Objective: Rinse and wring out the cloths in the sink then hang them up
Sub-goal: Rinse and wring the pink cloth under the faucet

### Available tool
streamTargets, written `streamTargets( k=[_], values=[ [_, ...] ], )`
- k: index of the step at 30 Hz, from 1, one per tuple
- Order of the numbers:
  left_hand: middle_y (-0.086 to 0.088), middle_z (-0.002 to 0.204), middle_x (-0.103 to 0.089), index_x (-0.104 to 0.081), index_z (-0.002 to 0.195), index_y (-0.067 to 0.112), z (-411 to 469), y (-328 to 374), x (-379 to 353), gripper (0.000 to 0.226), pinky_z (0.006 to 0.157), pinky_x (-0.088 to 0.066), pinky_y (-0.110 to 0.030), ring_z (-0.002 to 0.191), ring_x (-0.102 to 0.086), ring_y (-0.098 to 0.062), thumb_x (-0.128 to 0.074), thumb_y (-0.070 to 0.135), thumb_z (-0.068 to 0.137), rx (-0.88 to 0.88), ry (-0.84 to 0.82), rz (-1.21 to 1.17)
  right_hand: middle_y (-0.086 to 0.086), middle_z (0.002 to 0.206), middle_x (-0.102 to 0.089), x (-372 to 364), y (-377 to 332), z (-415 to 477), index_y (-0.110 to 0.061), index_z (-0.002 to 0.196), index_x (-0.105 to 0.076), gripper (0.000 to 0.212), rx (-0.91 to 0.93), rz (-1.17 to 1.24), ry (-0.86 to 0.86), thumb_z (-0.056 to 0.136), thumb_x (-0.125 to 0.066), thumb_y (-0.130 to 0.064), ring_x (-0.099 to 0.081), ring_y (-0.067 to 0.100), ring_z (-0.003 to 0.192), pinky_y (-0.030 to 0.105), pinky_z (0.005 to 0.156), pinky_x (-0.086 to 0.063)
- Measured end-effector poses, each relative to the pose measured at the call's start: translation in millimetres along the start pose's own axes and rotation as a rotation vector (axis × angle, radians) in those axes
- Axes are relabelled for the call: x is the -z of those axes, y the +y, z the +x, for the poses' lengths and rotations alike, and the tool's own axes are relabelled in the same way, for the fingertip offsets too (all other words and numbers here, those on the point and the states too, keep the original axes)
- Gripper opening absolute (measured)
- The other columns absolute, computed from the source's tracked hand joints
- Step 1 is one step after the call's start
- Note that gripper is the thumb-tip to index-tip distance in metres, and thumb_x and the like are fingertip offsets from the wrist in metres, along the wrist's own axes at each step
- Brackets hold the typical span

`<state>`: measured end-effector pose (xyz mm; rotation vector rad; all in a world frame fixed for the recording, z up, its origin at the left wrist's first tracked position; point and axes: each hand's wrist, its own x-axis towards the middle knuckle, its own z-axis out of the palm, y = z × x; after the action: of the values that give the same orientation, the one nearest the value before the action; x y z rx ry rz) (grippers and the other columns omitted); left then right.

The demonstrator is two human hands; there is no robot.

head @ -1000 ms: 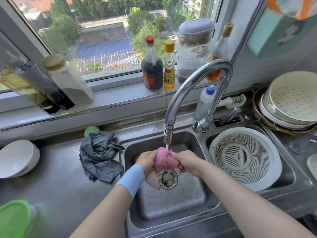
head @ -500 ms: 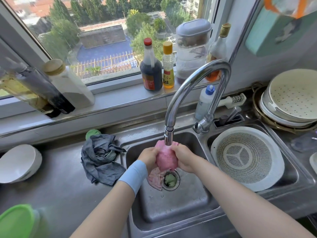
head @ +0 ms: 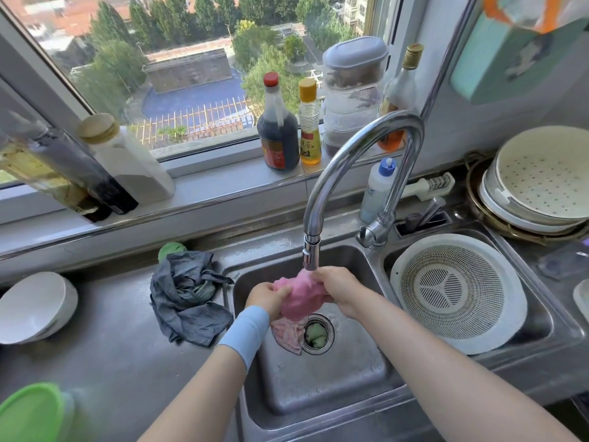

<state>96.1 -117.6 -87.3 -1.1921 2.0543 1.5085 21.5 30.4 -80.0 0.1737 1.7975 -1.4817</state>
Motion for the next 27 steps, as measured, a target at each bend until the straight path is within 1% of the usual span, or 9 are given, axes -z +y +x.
streamTargets(
  k=[3, 5, 7, 10, 14, 16, 19, 24, 27],
  values=[
    [-0.008, 0.122, -0.062, -0.054, 0.128, 0.012, -6.9, 5.6, 2.5, 0.044, 0.089, -0.049, -0.032, 0.111, -0.061, -0.028, -0.059, 0.025, 0.087, -0.154, 0.089, 0.452, 0.002, 0.051, -0.059, -4.2, -1.4, -6.0, -0.017, 0.047, -0.061, 0.048, 0.113, -0.224, -0.075, 0.092, -0.063, -0.033, -0.051, 0.011, 0.048, 0.02, 0.054, -0.041],
    [0.004, 0.126, -0.062, -0.051, 0.135, 0.028, -13.3, 11.9, 2.9, 0.048, 0.097, -0.046, -0.021, 0.114, -0.06, -0.02, -0.052, 0.014, 0.088, -0.405, 0.004, 0.404, -0.005, 0.048, -0.056, -2.2, -3.1, -5.3, -0.02, 0.044, -0.062, 0.053, 0.137, -0.275, -0.076, 0.094, -0.064, -0.037, -0.047, 0.007, 0.045, 0.017, 0.05, -0.039],
    [0.006, 0.105, -0.072, -0.063, 0.118, 0.029, -16.8, 15.3, 2.4, 0.04, 0.089, -0.049, -0.016, 0.1, -0.066, -0.019, -0.052, 0.004, 0.089, -0.53, -0.197, 0.234, 0.003, 0.055, -0.055, 2.9, -7.5, -4.7, -0.017, 0.053, -0.062, 0.046, 0.137, -0.259, -0.069, 0.092, -0.067, -0.041, -0.047, 0.012, 0.053, 0.023, 0.056, -0.041],
    [-0.005, 0.093, -0.074, -0.071, 0.101, 0.023, -12.6, 16.7, 6.8, 0.019, 0.085, -0.056, -0.033, 0.09, -0.069, -0.023, -0.065, 0.011, 0.087, -0.516, -0.218, 0.172, 0.009, 0.06, -0.049, 14.3, -11.6, -1.6, -0.013, 0.058, -0.054, 0.046, 0.126, -0.24, 0.002, 0.089, -0.069, -0.043, -0.046, 0.019, 0.06, 0.033, 0.062, -0.041],
    [0.013, 0.079, -0.07, -0.072, 0.087, 0.025, -2.8, 17.0, 14.8, 0.009, 0.063, -0.047, -0.009, 0.075, -0.061, -0.005, -0.064, 0.025, 0.091, -0.474, -0.151, 0.211, 0.011, 0.069, -0.058, 34.9, -8.6, -6.9, -0.007, 0.08, -0.072, 0.027, 0.06, -0.226, -0.246, 0.082, -0.08, -0.033, -0.051, 0.021, 0.06, 0.027, 0.051, -0.04],
    [0.012, 0.083, -0.072, -0.072, 0.088, 0.025, -2.0, 19.5, 16.4, 0.015, 0.069, -0.049, -0.011, 0.079, -0.064, -0.004, -0.06, 0.03, 0.095, -0.421, -0.18, 0.202, 0.009, 0.073, -0.063, 41.7, -5.4, -8.3, -0.003, 0.095, -0.075, 0.019, 0.04, -0.203, -0.296, 0.082, -0.08, -0.017, -0.055, 0.018, 0.061, 0.026, 0.052, -0.042],
    [0.0, 0.092, -0.073, -0.071, 0.093, 0.016, -1.9, 23.1, 17.6, 0.035, 0.082, -0.047, -0.03, 0.084, -0.063, -0.015, -0.047, 0.041, 0.1, -0.33, -0.188, 0.237, 0.002, 0.074, -0.071, 41.1, -6.0, -5.8, -0.004, 0.095, -0.077, 0.025, 0.039, -0.229, -0.153, 0.078, -0.084, -0.022, -0.063, 0.011, 0.065, 0.025, 0.062, -0.052],
    [-0.002, 0.093, -0.068, -0.066, 0.098, 0.015, 4.6, 28.4, 24.4, 0.034, 0.084, -0.048, -0.034, 0.087, -0.06, -0.018, -0.051, 0.045, 0.096, -0.303, -0.134, 0.24, 0.0, 0.066, -0.07, 28.5, -6.2, -1.5, -0.006, 0.084, -0.075, 0.033, 0.019, -0.227, -0.029, 0.077, -0.084, -0.036, -0.064, 0.011, 0.061, 0.026, 0.063, -0.052],
    [0.0, 0.086, -0.064, -0.06, 0.088, 0.019, 8.7, 29.8, 32.0, 0.019, 0.07, -0.048, -0.028, 0.08, -0.059, -0.017, -0.067, 0.037, 0.087, -0.327, -0.127, 0.247, 0.001, 0.072, -0.068, 25.8, -6.9, -0.9, -0.007, 0.089, -0.077, 0.028, -0.002, -0.265, 0.026, 0.08, -0.082, -0.033, -0.06, 0.012, 0.066, 0.025, 0.061, -0.052]
  ],
)
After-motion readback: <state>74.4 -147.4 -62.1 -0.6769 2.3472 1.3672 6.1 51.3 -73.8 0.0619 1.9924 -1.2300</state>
